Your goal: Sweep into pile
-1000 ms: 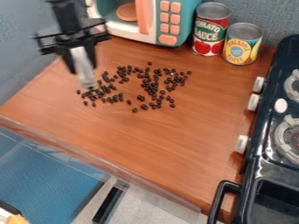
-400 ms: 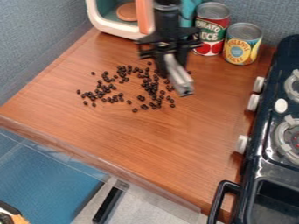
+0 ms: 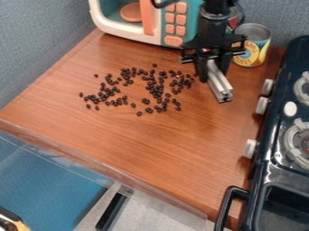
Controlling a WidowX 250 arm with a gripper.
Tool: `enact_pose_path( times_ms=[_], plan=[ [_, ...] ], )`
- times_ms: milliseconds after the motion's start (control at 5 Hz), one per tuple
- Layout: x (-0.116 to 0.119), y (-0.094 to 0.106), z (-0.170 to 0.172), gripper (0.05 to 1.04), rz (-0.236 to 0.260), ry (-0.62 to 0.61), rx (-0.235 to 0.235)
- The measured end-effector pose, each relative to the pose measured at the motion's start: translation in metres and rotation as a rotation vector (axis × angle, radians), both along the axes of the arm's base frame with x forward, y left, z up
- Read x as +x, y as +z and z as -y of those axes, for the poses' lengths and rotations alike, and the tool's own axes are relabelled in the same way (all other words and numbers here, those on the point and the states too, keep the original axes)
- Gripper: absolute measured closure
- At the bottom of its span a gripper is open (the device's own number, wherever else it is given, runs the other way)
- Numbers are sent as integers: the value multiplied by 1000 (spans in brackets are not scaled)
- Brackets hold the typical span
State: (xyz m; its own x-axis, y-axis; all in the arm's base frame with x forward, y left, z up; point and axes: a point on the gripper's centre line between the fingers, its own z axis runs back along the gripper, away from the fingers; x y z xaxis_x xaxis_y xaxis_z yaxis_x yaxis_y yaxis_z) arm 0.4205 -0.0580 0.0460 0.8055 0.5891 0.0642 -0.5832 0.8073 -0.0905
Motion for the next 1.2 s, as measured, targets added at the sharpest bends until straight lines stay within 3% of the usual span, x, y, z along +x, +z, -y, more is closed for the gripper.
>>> enact_pose_path(
  times_ms=[400,600,1200],
  plan=[
    [36,-3,6,694,30,-5,-18],
    [47,-11,0,693,13,24,-18],
    [43,-34,-25,693,21,77,-7]
  ],
)
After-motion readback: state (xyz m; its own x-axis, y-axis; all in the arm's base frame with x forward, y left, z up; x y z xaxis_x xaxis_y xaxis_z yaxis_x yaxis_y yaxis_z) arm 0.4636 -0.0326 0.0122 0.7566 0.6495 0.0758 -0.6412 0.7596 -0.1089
